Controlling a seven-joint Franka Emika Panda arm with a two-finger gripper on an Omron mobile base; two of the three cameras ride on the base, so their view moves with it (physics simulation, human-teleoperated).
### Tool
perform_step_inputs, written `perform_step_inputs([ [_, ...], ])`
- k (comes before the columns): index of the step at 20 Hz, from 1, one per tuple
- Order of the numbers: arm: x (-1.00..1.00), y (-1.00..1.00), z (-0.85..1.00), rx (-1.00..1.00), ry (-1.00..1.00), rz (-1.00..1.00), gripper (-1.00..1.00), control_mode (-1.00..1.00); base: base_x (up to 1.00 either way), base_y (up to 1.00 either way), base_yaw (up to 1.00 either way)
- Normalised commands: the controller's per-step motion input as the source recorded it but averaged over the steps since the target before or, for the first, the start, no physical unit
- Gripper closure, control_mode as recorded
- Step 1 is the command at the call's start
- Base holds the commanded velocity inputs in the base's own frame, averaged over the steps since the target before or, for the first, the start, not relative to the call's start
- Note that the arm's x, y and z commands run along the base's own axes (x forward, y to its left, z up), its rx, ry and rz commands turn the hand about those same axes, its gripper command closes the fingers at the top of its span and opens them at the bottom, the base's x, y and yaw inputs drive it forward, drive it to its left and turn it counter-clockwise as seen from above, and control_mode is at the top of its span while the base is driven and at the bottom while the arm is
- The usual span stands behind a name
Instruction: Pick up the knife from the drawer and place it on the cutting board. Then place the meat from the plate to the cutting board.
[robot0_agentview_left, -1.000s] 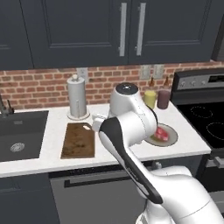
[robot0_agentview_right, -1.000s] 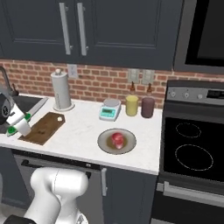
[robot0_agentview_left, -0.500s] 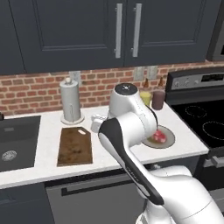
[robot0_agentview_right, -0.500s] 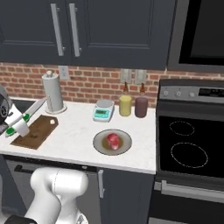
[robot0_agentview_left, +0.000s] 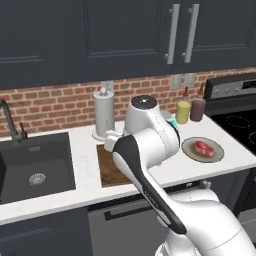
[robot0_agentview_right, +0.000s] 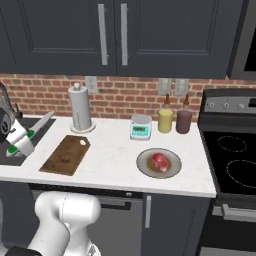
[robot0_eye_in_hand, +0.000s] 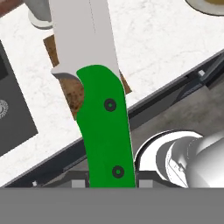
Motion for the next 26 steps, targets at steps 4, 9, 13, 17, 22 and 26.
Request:
perform_step_inputs([
  [4, 0.00, 0.00, 0.00, 0.00, 0.00, 0.00, 1.00, 1.00, 0.20, 0.07, 0.01],
  [9, 0.00, 0.00, 0.00, 0.00, 0.00, 0.00, 1.00, 1.00, 0.30, -0.09, 0.05],
  [13, 0.00, 0.00, 0.00, 0.00, 0.00, 0.00, 1.00, 1.00, 0.16, -0.21, 0.06],
  [17, 0.00, 0.00, 0.00, 0.00, 0.00, 0.00, 1.00, 1.00, 0.10, -0.37, 0.07],
  [22, 0.00, 0.00, 0.00, 0.00, 0.00, 0.00, 1.00, 1.00, 0.08, -0.61, 0.08],
  [26, 0.00, 0.00, 0.00, 0.00, 0.00, 0.00, 1.00, 1.00, 0.17, -0.35, 0.08],
])
